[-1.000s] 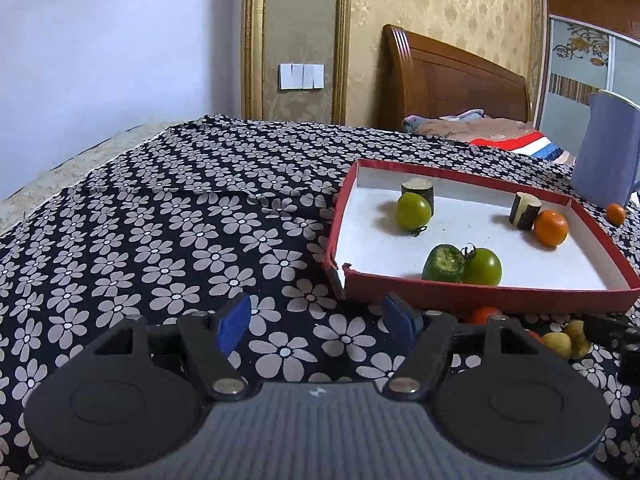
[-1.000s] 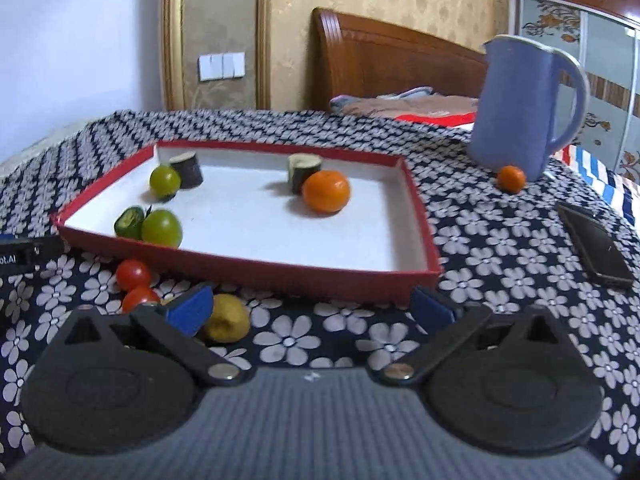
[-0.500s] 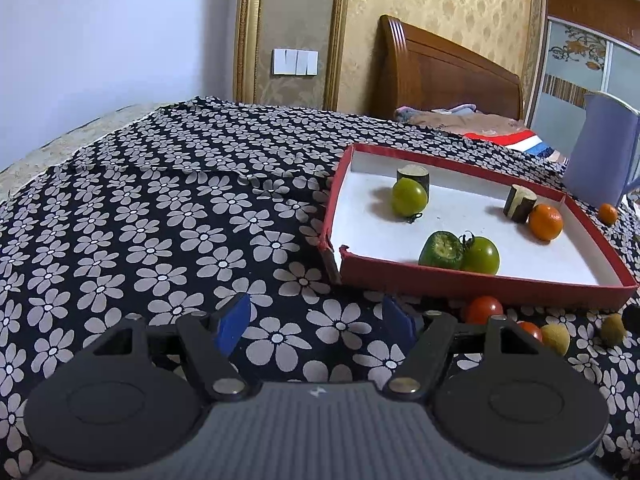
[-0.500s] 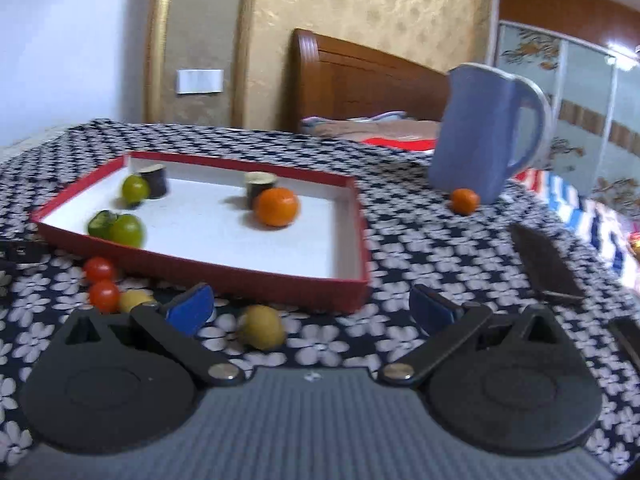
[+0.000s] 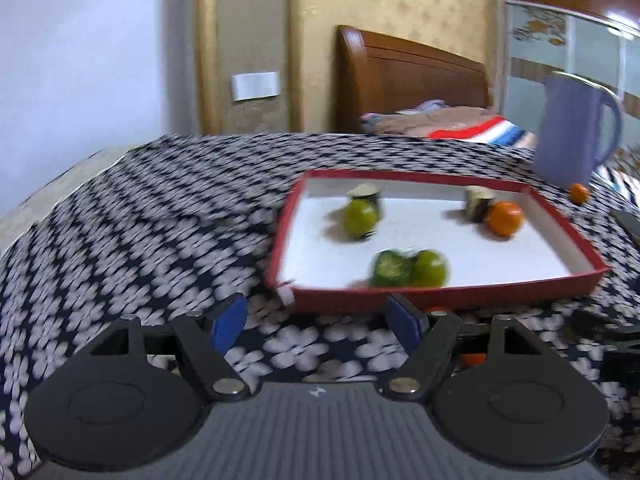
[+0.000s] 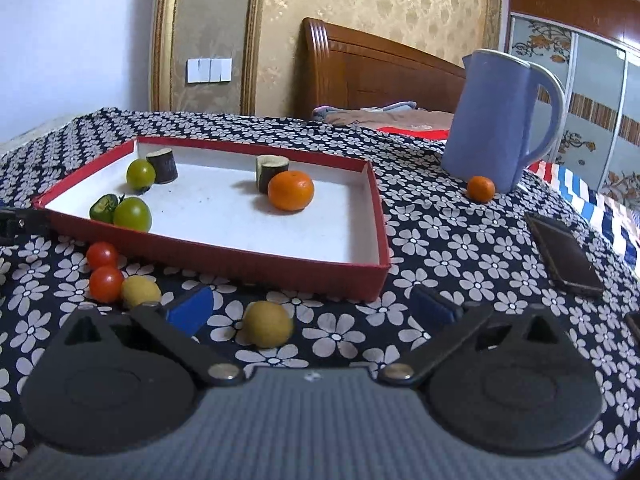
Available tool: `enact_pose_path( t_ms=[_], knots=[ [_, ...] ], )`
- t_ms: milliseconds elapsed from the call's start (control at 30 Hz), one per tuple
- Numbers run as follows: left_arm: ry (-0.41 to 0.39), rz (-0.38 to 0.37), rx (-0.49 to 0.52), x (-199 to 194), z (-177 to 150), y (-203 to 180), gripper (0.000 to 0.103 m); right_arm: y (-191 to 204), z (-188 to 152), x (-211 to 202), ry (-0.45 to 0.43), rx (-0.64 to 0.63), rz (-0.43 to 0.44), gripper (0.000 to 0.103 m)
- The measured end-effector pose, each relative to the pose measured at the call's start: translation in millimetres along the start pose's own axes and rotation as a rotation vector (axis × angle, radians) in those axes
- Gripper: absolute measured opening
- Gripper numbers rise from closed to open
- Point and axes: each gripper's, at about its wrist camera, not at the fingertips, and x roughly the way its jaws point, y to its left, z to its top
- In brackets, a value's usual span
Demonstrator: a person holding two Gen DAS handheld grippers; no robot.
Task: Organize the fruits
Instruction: 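Move both grippers back to the fruit row beside the tray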
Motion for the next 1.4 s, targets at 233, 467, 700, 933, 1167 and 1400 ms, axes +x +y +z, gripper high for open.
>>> enact_pose_path(
  t_ms=[233,467,700,933,1167,1400],
  knots=[
    [0.08,-0.1,0.067,18.5,11.6,-31.1,0.077,-3.9,-1.4,0.3,-0.007,0.024,0.002,0.103],
    [0.155,-0.103,0.102,42.5,11.0,-43.2,0.08,-3.8,-2.0,2.8,0.006,0.024,-0.006,0.103],
    [0.151,-0.021,0.08,36.5,4.6,-26.3,0.081,-2.3,-2.1,3.1,0.01,0.017,-0.018,0.103],
    [0.12,-0.036,0.001,13.4,1.7,13.1,0.081,-1.5,-1.5,-4.1,-0.028,0.006,0.005,0.103],
    [0.101,-0.089,0.075,20.9,-2.3,-0.1,0.081,-6.9,-1.2,-2.7,-0.02,0.041,0.048,0.103],
    [0.065,-0.116,0.096,25.0,-7.7,-4.3,0.07,-6.7,-1.5,-1.2,-0.012,0.044,0.047,0.103]
  ],
)
